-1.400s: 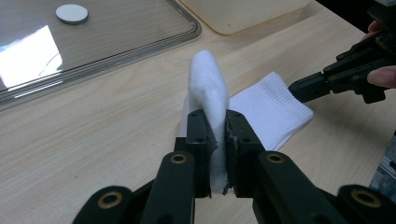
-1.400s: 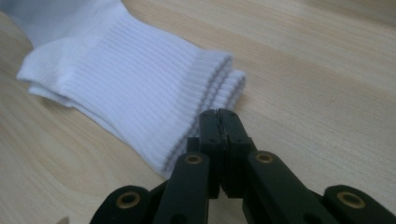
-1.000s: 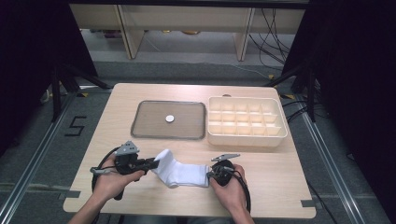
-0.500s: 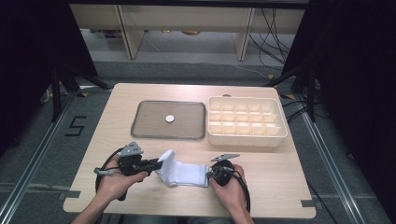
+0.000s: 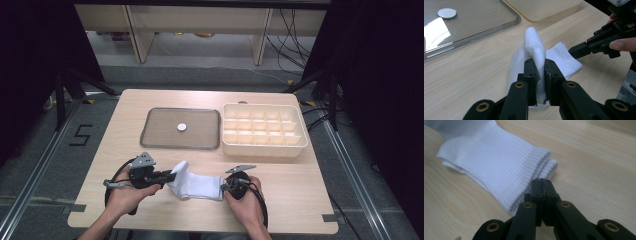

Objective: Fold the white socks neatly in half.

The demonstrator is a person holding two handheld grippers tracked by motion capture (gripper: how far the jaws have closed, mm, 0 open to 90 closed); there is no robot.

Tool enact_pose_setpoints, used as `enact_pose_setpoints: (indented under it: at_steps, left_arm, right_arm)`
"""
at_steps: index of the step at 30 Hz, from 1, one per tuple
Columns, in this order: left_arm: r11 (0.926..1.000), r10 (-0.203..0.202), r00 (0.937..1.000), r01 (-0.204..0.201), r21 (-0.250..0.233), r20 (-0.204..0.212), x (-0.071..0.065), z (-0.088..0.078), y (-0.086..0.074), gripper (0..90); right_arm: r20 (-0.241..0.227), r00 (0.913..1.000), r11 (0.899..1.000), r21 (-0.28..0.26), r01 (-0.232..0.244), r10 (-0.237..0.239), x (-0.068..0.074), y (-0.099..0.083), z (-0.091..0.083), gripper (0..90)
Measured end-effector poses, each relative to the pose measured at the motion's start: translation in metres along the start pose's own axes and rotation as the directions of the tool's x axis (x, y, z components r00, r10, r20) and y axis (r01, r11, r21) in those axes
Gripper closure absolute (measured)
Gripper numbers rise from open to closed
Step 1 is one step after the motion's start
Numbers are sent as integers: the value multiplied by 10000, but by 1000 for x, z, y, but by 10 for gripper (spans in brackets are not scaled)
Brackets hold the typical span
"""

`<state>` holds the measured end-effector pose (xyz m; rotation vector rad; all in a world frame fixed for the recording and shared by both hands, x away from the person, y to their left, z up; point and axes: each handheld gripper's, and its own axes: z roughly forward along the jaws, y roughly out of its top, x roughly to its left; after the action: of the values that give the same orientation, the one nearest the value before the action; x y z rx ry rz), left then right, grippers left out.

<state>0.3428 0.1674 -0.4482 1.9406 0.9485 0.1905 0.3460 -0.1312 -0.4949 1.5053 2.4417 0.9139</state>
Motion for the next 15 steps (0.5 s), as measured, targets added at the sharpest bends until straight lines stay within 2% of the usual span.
enact_pose_setpoints:
  at_steps: [8,15]
  left_arm:
    - [10000,-19,10000,19,32,-4,-2,2,1,810]
    - [10000,2,10000,-1,16,-61,-3,3,1,809]
  right_arm:
    - [-196,9996,9997,166,190,-187,0,1,0,895]
    - [-136,9998,9998,154,115,-113,1,1,0,895]
